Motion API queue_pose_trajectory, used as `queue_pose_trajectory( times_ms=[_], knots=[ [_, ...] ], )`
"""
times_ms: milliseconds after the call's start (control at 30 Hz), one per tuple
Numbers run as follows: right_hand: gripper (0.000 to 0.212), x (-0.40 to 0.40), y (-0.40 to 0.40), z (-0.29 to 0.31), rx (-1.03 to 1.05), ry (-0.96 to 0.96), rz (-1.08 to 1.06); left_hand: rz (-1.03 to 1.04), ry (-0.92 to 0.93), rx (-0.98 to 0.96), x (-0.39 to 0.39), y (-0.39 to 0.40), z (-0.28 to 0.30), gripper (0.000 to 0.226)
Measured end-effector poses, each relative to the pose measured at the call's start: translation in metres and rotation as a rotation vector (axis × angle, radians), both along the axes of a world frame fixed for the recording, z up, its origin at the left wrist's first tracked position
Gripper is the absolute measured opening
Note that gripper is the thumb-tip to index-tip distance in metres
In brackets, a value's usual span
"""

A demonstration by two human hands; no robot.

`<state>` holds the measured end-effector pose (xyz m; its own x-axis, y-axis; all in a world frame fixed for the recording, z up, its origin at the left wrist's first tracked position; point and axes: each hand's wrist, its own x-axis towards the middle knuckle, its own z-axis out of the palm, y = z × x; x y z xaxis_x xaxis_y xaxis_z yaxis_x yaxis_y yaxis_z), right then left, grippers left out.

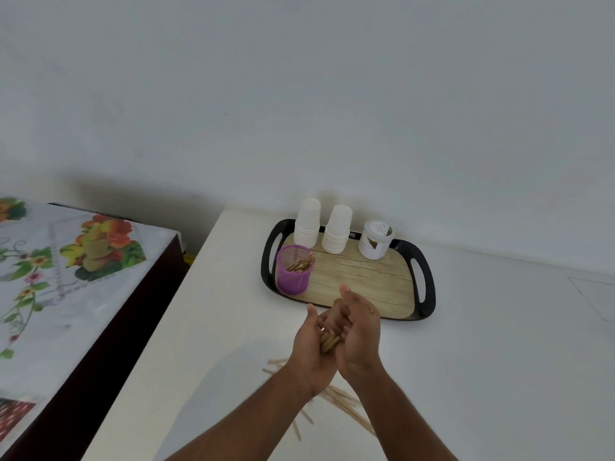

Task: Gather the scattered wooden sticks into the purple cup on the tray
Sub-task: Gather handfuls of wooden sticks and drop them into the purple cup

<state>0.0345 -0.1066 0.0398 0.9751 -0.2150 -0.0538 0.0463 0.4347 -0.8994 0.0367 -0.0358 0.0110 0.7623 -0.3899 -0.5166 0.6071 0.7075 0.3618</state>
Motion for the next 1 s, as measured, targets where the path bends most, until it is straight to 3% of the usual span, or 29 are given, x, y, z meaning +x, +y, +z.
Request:
queue_pose_trajectory(
  times_ms=[67,200,300,467,600,867,1000],
  knots=[
    [0.054,0.011,-0.001,0.0,0.035,0.013,0.028,0.037,-0.062,0.19,0.006,0.01,-0.009,0.065],
    [0.049,0.043,-0.003,0.005,0.071,0.046,0.04,0.228,-0.368,0.926,0.02,0.049,-0.041,0.038],
    [0.05,0.068,0.001,0.014,0.062,0.049,0.041,0.327,-0.563,1.468,0.03,0.098,-0.085,0.036],
    [0.051,0.117,0.018,0.027,0.073,0.021,0.02,-0.065,-0.61,2.007,0.033,0.166,-0.132,0.05],
    [0.051,0.157,0.035,0.026,0.027,0.008,0.001,-0.275,-0.708,2.138,0.035,0.17,-0.134,0.069],
    [0.052,0.195,0.06,-0.002,-0.252,-0.042,0.045,-0.264,-0.696,2.126,0.036,0.169,-0.13,0.069],
    [0.035,0.194,0.058,-0.022,-0.363,-0.082,0.069,-0.266,-0.689,2.119,0.036,0.169,-0.13,0.068]
  ],
)
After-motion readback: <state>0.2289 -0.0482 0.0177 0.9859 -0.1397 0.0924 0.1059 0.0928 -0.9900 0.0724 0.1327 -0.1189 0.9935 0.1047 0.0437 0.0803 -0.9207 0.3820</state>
